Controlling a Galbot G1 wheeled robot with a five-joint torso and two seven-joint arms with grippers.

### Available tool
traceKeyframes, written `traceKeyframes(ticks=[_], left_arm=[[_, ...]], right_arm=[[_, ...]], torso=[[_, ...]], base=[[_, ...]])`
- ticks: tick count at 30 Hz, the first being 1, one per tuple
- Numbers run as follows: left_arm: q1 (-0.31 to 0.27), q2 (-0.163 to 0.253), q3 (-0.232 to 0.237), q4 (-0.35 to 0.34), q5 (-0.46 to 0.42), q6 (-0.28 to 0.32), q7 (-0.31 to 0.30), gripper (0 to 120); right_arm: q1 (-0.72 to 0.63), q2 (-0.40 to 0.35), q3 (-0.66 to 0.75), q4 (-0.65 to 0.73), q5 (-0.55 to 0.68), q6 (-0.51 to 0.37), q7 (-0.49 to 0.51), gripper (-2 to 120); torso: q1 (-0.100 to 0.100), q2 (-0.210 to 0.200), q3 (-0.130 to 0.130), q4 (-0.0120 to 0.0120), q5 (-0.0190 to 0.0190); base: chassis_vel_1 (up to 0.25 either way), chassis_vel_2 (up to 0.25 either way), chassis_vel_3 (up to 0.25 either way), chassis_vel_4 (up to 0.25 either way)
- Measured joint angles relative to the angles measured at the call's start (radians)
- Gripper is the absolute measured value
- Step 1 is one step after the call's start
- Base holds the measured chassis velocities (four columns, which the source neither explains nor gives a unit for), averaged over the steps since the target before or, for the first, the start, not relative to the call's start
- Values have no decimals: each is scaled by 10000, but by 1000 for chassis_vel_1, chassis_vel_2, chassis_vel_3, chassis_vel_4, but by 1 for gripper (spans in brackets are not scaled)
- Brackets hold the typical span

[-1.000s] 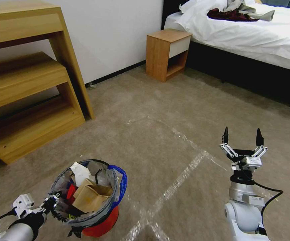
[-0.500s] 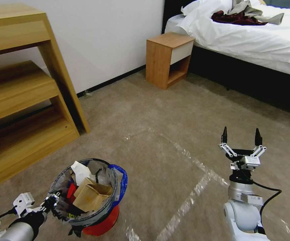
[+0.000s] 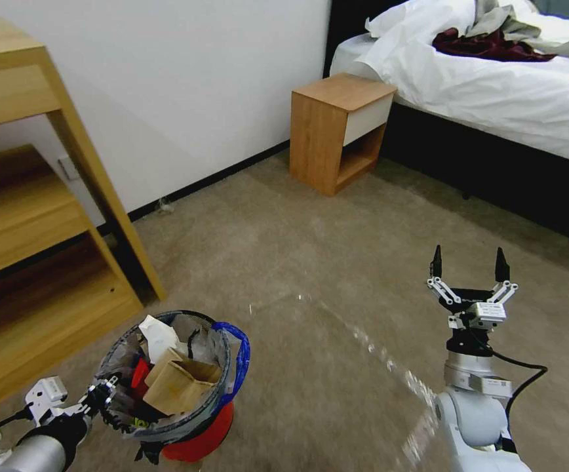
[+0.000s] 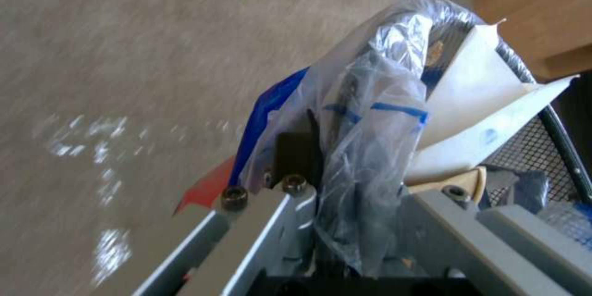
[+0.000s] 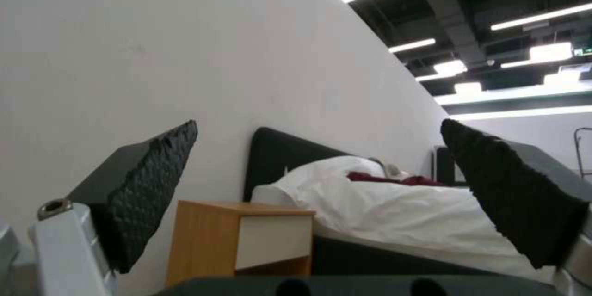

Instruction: Pick up the trash bin and place the garbage on the floor into it.

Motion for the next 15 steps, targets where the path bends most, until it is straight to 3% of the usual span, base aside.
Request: traceKeyframes(ticks=[11, 15], left_arm=[[-35, 27, -9, 1, 30, -3, 21, 0], [-69, 66, -39, 1, 29, -8, 35, 0]], right_arm=[[100, 87, -174, -125, -126, 25, -28, 100], [220, 141, -227, -216, -158, 67, -21, 100]], torso=[[1, -1, 1, 2, -3], [2, -1, 2, 3, -2]], base=[[-330, 344, 319, -338], [-225, 221, 235, -200]])
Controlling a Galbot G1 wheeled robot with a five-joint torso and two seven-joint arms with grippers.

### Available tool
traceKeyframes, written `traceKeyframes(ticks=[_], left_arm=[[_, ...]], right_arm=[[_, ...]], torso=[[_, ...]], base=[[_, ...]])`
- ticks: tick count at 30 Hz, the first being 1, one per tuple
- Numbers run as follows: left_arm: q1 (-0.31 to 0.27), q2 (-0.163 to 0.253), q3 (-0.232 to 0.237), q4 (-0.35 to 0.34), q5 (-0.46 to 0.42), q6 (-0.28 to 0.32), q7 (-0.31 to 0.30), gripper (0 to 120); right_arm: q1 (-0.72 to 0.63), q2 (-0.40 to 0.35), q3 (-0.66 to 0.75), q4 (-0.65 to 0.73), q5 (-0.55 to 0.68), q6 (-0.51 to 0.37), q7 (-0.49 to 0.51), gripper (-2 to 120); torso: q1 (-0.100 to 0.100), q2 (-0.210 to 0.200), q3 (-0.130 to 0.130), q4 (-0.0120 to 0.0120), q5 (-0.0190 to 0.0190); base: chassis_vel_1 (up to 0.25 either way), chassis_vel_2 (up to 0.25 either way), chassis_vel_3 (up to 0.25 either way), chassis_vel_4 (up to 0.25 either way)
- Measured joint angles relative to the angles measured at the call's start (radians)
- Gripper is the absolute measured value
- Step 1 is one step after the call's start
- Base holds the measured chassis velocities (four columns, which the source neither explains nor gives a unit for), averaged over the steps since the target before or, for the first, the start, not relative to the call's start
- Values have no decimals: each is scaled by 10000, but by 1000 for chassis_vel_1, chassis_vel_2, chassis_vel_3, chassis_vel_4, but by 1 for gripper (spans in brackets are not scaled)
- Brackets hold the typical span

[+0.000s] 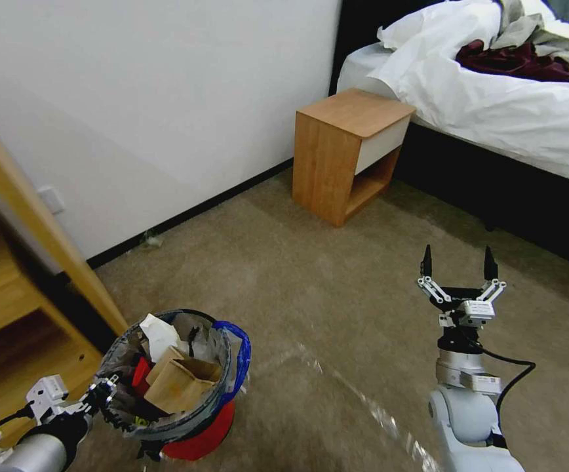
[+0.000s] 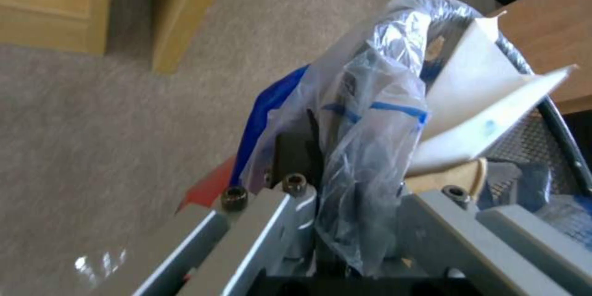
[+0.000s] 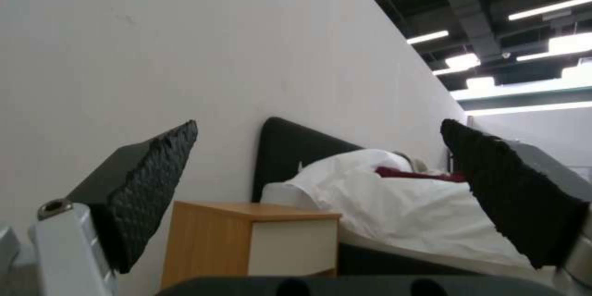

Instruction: Pick up the trash bin and place the garbage on the floor into it.

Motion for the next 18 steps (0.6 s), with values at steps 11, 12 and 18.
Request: traceKeyframes(ticks=[11, 12, 18], left_arm=[[-57, 19, -50, 0, -2, 1, -3, 0], [-47, 21, -64, 0, -2, 2, -3, 0], [-3, -12, -98, 0, 4, 1, -3, 0]], right_arm=[[300, 18, -105, -221, 3, 8, 118, 100], [336, 11, -106, -245, 6, 7, 130, 100], [482, 7, -192, -371, 27, 20, 165, 100]], torso=[[-3, 1, -5, -2, 0], [-4, 1, -5, -3, -1], [-3, 1, -3, -2, 0]], base=[[-19, 10, 17, -25], [0, 0, 0, 0], [0, 0, 0, 0]])
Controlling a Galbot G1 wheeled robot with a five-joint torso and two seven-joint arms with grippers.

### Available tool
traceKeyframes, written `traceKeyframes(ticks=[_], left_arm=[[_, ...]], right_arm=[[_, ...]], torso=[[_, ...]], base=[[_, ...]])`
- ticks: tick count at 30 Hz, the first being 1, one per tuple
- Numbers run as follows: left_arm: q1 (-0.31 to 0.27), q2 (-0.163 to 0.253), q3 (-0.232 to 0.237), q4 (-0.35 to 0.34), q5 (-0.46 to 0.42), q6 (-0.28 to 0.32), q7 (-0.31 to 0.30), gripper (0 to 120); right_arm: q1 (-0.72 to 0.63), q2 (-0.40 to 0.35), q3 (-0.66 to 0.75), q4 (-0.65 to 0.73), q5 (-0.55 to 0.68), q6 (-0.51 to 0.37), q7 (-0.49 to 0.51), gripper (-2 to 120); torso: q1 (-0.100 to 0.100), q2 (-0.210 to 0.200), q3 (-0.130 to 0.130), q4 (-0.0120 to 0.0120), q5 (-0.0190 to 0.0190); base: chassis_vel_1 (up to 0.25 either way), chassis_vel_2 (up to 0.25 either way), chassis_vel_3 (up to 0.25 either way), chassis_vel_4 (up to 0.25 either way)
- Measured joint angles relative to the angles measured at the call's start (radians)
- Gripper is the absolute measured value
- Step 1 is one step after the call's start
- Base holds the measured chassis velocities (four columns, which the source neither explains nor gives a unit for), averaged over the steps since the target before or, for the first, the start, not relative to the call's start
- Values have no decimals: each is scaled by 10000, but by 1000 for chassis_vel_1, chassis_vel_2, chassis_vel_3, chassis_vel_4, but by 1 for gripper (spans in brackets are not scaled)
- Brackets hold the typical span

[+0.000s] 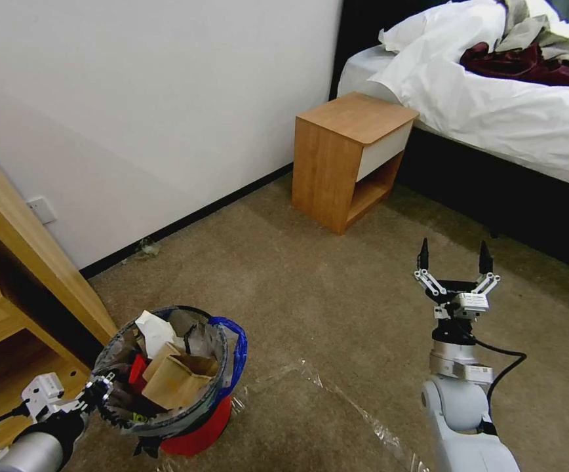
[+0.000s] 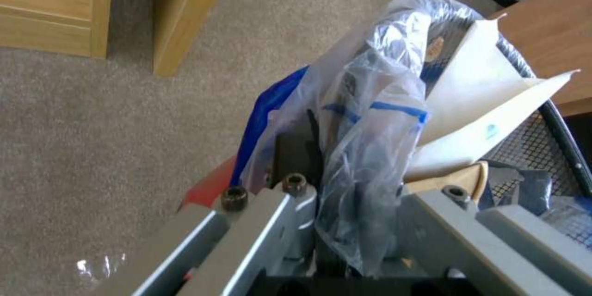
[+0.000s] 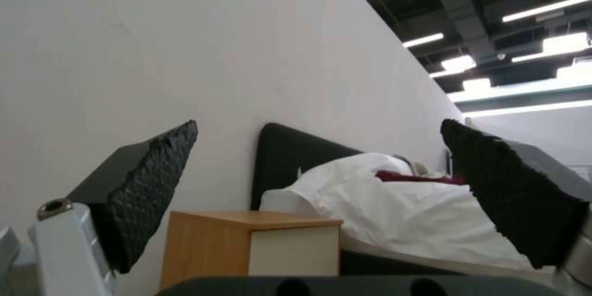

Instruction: Pick up the trash bin and place the garbage on the floor into it.

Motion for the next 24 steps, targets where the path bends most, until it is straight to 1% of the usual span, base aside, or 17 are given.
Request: traceKeyframes(ticks=[11, 16, 24], left_arm=[[-19, -96, 68, 0, 155, 2, 15, 0], [-157, -95, 8, 0, 100, 5, 26, 0], [-318, -74, 55, 0, 71, 5, 35, 0]], right_arm=[[182, -48, -62, -56, 69, 5, -1, 100], [326, -72, -182, -160, 60, -35, -12, 100], [378, -93, -239, -205, 45, -48, -41, 100]], torso=[[0, 0, 0, -1, 0], [0, 0, 1, 0, 0], [0, 0, 1, 0, 1]], base=[[0, 0, 0, 0], [0, 0, 0, 0], [0, 0, 0, 0]])
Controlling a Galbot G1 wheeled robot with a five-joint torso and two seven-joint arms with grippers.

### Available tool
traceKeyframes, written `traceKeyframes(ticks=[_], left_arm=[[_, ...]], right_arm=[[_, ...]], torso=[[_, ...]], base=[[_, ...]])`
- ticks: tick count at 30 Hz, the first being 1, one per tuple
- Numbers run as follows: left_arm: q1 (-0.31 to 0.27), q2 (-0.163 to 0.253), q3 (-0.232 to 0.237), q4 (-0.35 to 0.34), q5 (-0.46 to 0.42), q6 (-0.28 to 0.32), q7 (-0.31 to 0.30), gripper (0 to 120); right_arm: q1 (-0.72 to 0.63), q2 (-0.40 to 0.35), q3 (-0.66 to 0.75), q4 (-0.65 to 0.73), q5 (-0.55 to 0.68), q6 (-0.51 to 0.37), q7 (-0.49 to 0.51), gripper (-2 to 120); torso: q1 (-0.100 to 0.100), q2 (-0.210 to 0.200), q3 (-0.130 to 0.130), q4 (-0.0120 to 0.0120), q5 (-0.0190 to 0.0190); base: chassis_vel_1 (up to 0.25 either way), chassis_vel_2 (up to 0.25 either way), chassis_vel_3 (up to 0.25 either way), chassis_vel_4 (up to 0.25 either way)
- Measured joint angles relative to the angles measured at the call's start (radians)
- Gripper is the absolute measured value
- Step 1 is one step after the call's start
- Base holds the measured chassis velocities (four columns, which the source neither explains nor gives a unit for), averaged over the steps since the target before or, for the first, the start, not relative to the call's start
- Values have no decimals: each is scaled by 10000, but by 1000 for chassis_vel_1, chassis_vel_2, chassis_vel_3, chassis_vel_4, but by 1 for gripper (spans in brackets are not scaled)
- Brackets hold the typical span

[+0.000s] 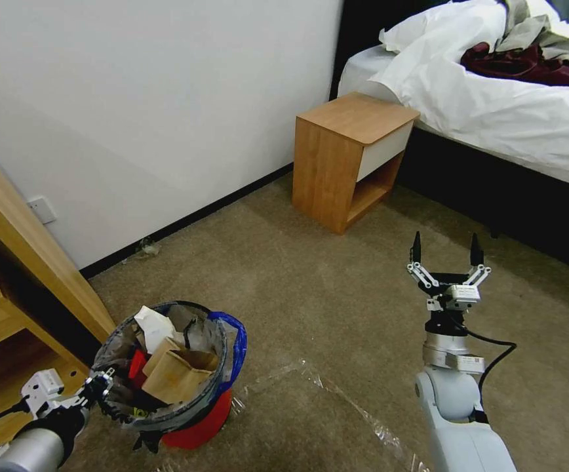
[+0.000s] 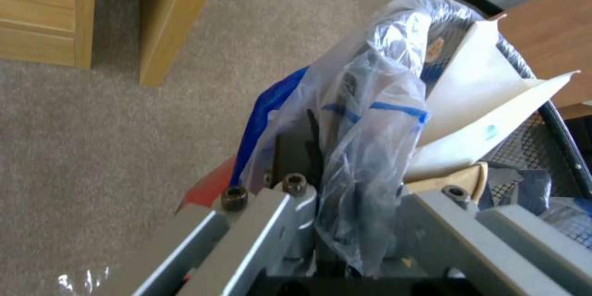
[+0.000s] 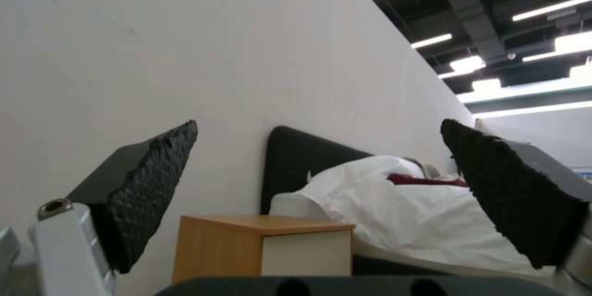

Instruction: Pick up the trash bin and place the garbage on the floor into it.

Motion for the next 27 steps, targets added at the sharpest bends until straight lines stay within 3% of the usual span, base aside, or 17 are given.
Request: traceKeyframes(ticks=[27], left_arm=[[-46, 133, -74, -1, -228, 6, -47, 0]], right_arm=[[-58, -78, 239, 66, 62, 23, -79, 100]], torso=[[0, 0, 0, 0, -1]], base=[[0, 0, 0, 0]])
